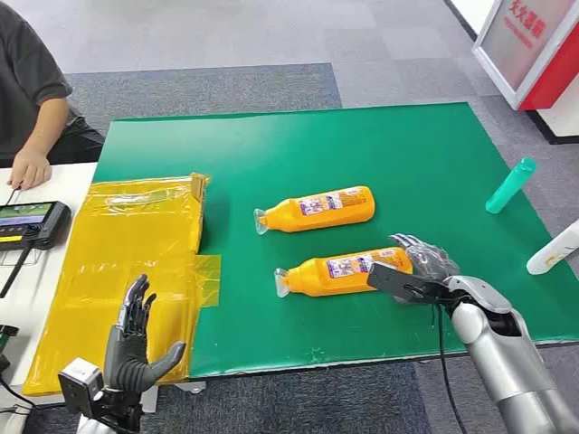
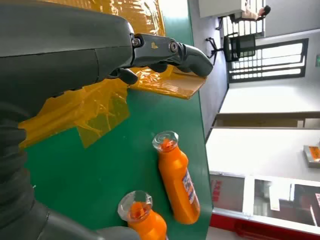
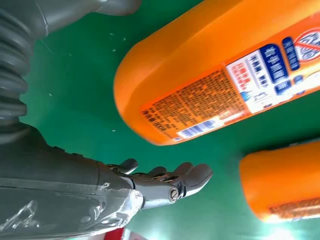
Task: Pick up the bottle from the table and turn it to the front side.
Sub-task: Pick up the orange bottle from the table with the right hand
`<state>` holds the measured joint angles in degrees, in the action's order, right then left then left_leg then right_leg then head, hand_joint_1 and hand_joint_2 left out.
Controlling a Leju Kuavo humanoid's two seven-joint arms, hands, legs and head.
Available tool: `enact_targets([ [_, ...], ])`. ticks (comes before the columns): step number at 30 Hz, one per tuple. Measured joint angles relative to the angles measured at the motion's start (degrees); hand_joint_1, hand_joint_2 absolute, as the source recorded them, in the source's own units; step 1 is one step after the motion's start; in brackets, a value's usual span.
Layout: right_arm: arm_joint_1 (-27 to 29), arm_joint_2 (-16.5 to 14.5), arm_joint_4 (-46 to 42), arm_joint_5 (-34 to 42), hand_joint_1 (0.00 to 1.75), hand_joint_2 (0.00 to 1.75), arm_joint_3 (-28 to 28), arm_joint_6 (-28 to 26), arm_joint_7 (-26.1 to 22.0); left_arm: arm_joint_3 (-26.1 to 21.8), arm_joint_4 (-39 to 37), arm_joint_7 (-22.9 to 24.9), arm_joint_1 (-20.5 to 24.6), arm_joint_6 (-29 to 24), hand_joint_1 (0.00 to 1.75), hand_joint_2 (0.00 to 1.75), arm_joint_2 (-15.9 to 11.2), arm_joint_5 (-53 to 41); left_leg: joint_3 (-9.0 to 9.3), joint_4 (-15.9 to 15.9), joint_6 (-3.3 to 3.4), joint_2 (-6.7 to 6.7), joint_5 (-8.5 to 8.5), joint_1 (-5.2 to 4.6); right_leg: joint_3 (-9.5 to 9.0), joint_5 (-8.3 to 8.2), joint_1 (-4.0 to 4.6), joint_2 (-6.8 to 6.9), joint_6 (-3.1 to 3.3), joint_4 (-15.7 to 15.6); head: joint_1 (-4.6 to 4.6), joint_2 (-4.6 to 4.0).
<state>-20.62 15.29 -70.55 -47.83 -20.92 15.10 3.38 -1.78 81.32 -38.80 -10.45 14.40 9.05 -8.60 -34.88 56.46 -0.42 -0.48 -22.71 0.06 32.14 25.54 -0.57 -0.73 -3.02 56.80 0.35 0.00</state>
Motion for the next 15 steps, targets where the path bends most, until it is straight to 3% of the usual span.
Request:
enact_targets([
  [15, -7.6, -1.5, 11.8, 2.2, 0.00, 1.75, -6.0, 1.5, 0.5, 0.6, -1.6, 0.0, 1.2, -0.1, 0.00, 1.75, -0.1, 0.2, -0.01, 0.0, 0.00, 0.00, 0.00, 0.00, 0.00, 0.00, 0.00, 0.00, 0.00, 0.0, 0.00, 0.00],
])
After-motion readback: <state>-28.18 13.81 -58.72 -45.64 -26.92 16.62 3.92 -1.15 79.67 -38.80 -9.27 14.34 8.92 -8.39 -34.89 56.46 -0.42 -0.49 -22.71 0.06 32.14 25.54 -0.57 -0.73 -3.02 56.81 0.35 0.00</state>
